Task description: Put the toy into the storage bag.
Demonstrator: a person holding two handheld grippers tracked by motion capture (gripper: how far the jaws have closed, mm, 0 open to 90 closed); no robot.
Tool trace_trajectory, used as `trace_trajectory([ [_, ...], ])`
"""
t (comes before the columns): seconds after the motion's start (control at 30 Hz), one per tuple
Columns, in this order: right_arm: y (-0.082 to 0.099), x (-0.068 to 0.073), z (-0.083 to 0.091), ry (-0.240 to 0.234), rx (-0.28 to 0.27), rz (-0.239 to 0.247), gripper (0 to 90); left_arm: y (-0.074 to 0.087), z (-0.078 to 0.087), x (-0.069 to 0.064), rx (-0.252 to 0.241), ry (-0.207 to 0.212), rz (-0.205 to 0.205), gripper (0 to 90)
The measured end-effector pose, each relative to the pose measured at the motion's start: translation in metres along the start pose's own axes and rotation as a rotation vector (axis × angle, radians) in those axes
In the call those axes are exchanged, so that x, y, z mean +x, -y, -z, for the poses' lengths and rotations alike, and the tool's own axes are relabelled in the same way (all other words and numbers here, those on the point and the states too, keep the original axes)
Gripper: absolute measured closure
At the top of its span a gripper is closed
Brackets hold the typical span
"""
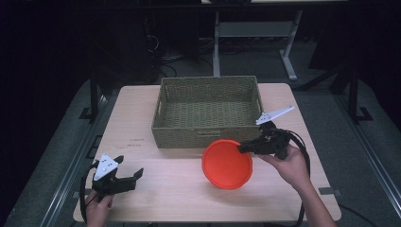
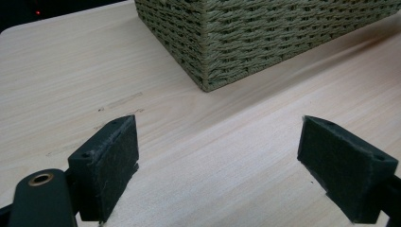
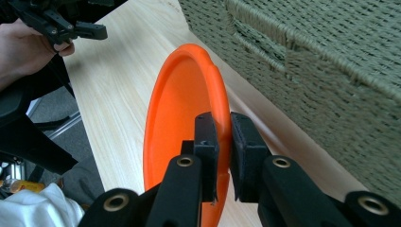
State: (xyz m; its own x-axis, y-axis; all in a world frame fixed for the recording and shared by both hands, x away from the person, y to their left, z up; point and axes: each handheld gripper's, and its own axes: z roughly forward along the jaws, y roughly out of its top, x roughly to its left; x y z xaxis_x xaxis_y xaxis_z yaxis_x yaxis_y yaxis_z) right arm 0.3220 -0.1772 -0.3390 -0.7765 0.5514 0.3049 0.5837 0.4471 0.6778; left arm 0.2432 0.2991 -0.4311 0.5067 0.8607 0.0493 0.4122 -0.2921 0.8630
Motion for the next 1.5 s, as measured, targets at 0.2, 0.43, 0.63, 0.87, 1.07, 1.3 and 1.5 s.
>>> trace_trajectory([
  [0.2, -0.009, 0.002, 0.005, 0.003, 0.0, 0.01, 81.9, 0.0, -0.001, 0.0, -0.001, -0.001, 0.005, 12.8],
  [0.43, -0.024, 0.005, 0.01, 0.018, 0.008, 0.025, 81.9, 0.0, 0.0, 0.001, 0.001, -0.004, 0.0, 12.8],
  [0.63, -0.032, 0.005, 0.013, 0.014, 0.003, 0.022, 81.9, 0.0, 0.0, 0.001, 0.001, -0.005, 0.001, 12.8],
  [0.87, -0.043, 0.009, 0.017, 0.023, 0.001, 0.037, 81.9, 0.0, 0.001, 0.001, -0.002, -0.004, 0.002, 12.8],
  [1.07, -0.052, 0.012, 0.021, 0.038, 0.0, 0.047, 81.9, 0.0, 0.0, 0.001, 0.0, -0.004, 0.001, 12.8],
  [1.3, -0.064, 0.013, 0.029, 0.053, -0.003, 0.057, 81.9, 0.0, 0.0, 0.001, -0.005, -0.004, 0.006, 12.8],
  [1.5, -0.074, 0.01, 0.034, 0.061, -0.004, 0.049, 81.9, 0.001, 0.0, 0.002, -0.006, -0.004, 0.009, 12.8],
])
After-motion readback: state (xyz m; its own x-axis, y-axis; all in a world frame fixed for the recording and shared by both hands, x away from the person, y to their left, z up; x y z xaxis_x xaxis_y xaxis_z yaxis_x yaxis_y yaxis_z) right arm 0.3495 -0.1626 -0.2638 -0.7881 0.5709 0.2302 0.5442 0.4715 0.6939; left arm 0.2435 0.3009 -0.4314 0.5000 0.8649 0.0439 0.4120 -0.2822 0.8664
